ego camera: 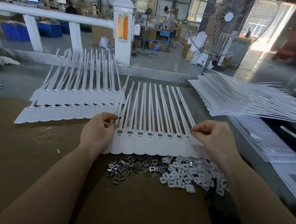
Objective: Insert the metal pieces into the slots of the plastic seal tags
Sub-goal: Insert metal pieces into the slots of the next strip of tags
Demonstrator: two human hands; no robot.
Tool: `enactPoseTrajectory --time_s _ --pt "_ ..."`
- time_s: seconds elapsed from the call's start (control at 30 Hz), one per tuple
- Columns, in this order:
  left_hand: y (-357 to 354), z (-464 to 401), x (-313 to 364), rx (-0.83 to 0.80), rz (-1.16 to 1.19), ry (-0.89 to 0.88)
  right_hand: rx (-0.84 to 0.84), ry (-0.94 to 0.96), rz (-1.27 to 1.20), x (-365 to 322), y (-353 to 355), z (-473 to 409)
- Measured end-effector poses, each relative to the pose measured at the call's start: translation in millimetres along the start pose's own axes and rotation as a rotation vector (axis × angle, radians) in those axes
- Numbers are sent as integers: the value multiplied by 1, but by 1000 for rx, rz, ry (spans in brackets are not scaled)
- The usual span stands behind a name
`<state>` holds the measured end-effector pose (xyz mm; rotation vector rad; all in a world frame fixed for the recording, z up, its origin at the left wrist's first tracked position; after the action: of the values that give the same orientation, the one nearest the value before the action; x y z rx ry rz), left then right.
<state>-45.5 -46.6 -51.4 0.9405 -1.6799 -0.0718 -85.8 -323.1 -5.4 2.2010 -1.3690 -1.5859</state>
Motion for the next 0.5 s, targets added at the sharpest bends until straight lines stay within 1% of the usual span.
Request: enactPoseTrajectory --time_s 0.1,0.37,0.5 --pt "0 0 0 0 -4 -1 -21 -16 45 1 -2 -5" --pt "0 0 1 2 -20 4 -196 44 236 1 -8 -11" --pt "1 1 2 3 -25 5 -233 63 300 0 -10 -12"
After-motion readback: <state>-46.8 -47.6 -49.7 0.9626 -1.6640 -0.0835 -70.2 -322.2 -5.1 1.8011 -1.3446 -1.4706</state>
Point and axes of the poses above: each hand's wrist, its own z-axis away from the middle knuckle, its own y-axis out of the back of the hand, x = y × z, the point moved 1 cm from there along -z, towards the middle knuckle, and after that the axes turned 15 degrees about x, right-handed, at the moved point
